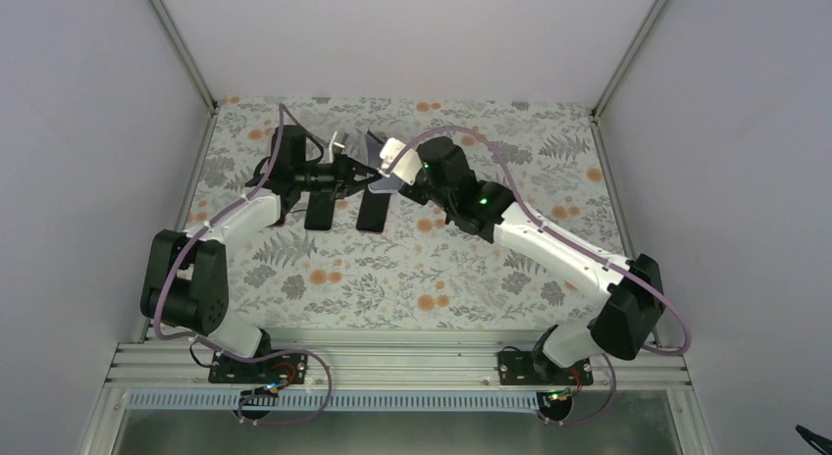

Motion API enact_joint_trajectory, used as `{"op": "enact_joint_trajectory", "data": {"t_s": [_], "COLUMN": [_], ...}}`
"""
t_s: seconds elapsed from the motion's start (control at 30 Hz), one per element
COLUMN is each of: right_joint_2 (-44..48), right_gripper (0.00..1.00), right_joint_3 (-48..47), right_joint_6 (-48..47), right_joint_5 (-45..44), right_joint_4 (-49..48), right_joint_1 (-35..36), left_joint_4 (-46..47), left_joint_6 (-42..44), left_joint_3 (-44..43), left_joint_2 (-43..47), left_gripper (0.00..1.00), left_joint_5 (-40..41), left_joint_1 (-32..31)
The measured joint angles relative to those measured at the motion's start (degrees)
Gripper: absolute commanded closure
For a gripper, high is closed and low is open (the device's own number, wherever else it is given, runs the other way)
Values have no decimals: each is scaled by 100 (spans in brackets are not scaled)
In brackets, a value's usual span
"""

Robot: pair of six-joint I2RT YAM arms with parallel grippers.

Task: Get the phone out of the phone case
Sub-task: Remove the phone case from the phone, then place the phone case at the center of the board.

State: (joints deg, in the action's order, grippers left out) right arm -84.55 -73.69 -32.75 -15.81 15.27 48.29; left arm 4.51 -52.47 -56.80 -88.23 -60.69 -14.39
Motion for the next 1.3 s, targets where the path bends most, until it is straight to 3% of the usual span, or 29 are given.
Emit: {"op": "enact_joint_trajectory", "data": {"t_s": [0.37,0.67,1.03,1.3], "right_joint_2": [649,844,887,885], "right_gripper": [96,96,96,96], "right_joint_3": [-549,-533,-533,-533], "right_joint_6": [527,682,890,914], "right_joint_5": [326,439,601,656], "right_joint_4": [442,828,973,973], "right_joint_1": [-426,-1021,-1504,-1620], "left_joint_4": [-564,-1106,-2103,-2669], "left_joint_6": [697,1596,2505,2745], "left_joint_3": [-26,-966,-3700,-4846], "left_joint_2": [-44,-769,-3021,-4218], "left_gripper": [98,98,98,98], "left_joint_5": [857,1123,1355,1563], "left_joint_1": [256,227,-444,-745]}}
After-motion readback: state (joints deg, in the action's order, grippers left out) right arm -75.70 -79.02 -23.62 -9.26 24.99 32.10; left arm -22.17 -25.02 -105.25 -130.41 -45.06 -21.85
